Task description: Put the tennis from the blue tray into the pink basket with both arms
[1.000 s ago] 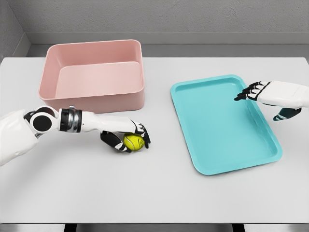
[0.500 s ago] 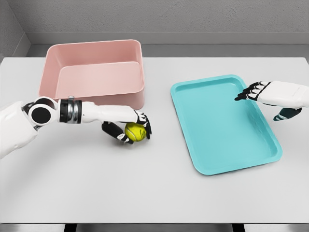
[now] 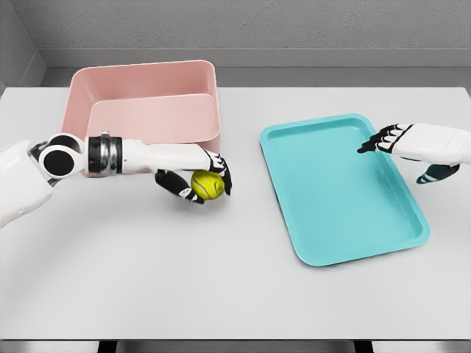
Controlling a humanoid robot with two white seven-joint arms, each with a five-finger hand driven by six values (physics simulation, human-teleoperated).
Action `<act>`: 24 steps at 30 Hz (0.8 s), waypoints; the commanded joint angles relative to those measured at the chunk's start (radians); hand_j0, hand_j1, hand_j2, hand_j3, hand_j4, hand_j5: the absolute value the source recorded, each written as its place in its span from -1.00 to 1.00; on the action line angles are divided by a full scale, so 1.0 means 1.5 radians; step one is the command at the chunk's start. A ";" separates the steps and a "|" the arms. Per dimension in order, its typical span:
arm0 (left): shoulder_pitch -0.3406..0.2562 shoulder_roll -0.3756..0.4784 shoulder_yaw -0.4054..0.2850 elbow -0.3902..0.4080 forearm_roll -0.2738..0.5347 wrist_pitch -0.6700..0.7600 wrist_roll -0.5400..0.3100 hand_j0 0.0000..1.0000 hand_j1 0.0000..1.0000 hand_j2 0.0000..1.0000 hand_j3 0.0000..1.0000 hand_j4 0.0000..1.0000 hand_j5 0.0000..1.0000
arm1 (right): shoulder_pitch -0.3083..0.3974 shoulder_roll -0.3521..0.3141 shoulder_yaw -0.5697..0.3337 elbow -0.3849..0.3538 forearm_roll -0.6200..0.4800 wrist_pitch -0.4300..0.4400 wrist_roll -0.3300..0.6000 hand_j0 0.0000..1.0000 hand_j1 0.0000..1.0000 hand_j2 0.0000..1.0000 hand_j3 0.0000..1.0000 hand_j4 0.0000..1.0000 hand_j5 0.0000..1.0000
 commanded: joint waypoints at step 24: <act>-0.035 0.006 0.051 0.007 0.005 0.002 0.020 0.14 0.14 0.14 0.14 0.14 0.14 | 0.000 0.001 0.000 0.003 -0.003 0.002 0.000 1.00 1.00 1.00 1.00 1.00 1.00</act>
